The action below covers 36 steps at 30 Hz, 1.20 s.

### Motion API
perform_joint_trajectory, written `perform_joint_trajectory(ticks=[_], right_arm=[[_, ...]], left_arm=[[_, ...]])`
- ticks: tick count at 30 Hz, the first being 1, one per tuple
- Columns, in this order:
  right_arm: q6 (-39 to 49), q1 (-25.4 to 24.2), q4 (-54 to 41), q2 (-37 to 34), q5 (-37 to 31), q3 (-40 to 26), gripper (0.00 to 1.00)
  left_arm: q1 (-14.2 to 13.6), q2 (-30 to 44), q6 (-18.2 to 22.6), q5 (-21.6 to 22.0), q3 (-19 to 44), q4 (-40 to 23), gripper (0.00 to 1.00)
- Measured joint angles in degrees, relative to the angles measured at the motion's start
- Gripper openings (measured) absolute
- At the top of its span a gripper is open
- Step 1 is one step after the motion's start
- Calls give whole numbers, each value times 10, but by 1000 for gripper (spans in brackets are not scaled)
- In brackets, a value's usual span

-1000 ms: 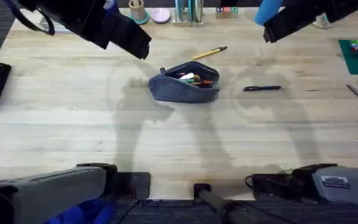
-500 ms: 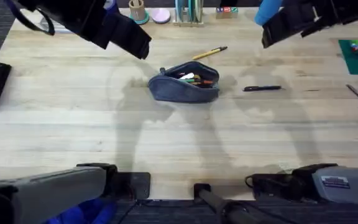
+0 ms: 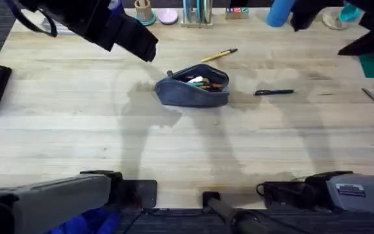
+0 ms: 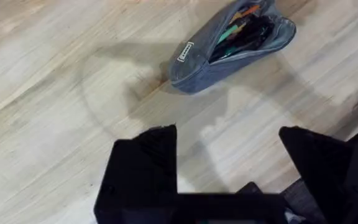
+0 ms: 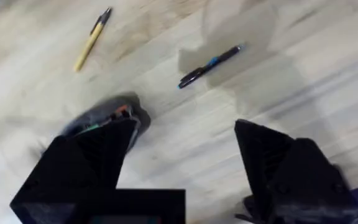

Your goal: Unzip the bag, pick up the pens from the table one at a time and place them inside, then zip the bag closed.

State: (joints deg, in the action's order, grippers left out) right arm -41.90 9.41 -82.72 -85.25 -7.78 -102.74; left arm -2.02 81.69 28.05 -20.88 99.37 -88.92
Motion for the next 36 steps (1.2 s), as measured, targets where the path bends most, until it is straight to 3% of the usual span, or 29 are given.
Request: perform_joint_trajectory(ticks=[12, 19, 26, 36], right_arm=[[-148, -31, 59, 0, -33, 109, 995], [-181, -46, 172, 0, 7, 210, 995], [-217, -61, 224, 0, 30, 308, 993], [-239, -77, 292, -55, 39, 334, 990]], left_arm=[[0, 0, 0, 0, 0, 0, 995], [0, 0, 0, 0, 0, 0, 995], [0, 0, 0, 1, 0, 0, 995], [0, 0, 0, 1, 0, 0, 996]])
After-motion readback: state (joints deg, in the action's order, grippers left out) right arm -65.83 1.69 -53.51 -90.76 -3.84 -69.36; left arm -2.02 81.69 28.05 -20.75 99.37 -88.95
